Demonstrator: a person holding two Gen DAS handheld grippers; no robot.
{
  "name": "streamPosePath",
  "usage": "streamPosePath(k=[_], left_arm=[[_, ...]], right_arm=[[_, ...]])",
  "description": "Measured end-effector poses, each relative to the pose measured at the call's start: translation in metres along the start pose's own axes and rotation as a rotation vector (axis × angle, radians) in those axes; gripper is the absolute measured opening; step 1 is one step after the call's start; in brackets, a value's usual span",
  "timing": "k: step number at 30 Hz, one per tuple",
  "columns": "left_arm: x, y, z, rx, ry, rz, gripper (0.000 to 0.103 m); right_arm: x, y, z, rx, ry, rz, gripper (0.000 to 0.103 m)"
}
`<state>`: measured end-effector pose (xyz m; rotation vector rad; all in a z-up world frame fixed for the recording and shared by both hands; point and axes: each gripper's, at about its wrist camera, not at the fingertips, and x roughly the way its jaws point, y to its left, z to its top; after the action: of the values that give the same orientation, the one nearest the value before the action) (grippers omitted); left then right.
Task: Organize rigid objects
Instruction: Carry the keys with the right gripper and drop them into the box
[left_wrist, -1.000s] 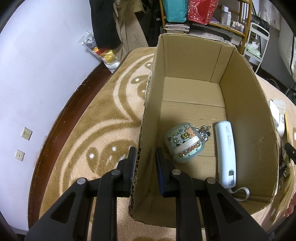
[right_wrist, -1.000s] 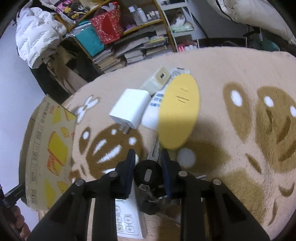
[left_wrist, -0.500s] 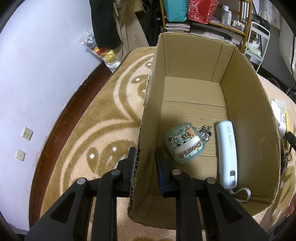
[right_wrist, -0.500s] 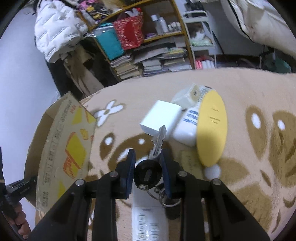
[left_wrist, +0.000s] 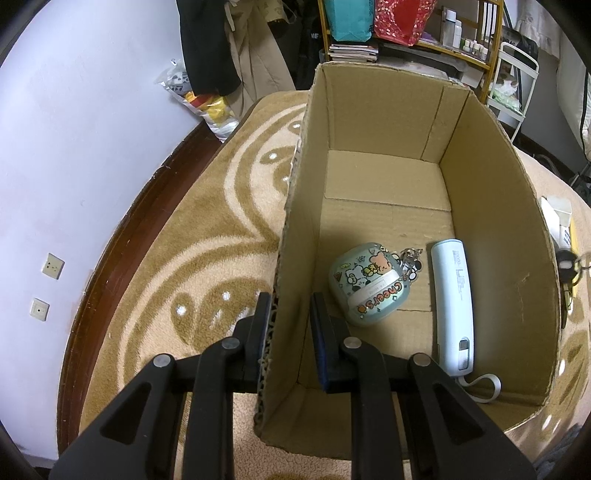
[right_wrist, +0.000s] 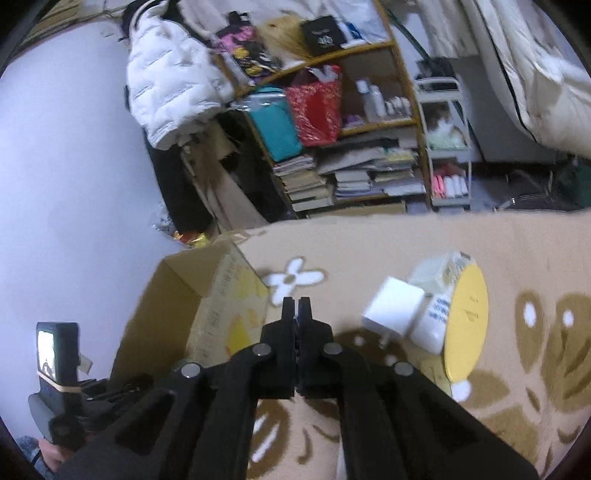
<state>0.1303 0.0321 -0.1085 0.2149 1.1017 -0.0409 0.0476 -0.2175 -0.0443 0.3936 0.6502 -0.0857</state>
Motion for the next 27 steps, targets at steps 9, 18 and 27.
streamPosePath(k=[9, 18, 27], left_arm=[[0.0, -0.001, 0.0, 0.002, -0.002, -0.001, 0.018], [0.001, -0.001, 0.0, 0.003, -0.004, 0.001, 0.018], [0.001, 0.0, -0.001, 0.002, -0.002, 0.0, 0.018]], right_arm=[[0.002, 0.054, 0.007, -0.166, -0.021, 0.018, 0.002], [-0.03, 0.113, 0.049, -0.283, -0.136, 0.077, 0.002], [-0.035, 0.169, 0.065, -0.412, -0.145, 0.097, 0.002]])
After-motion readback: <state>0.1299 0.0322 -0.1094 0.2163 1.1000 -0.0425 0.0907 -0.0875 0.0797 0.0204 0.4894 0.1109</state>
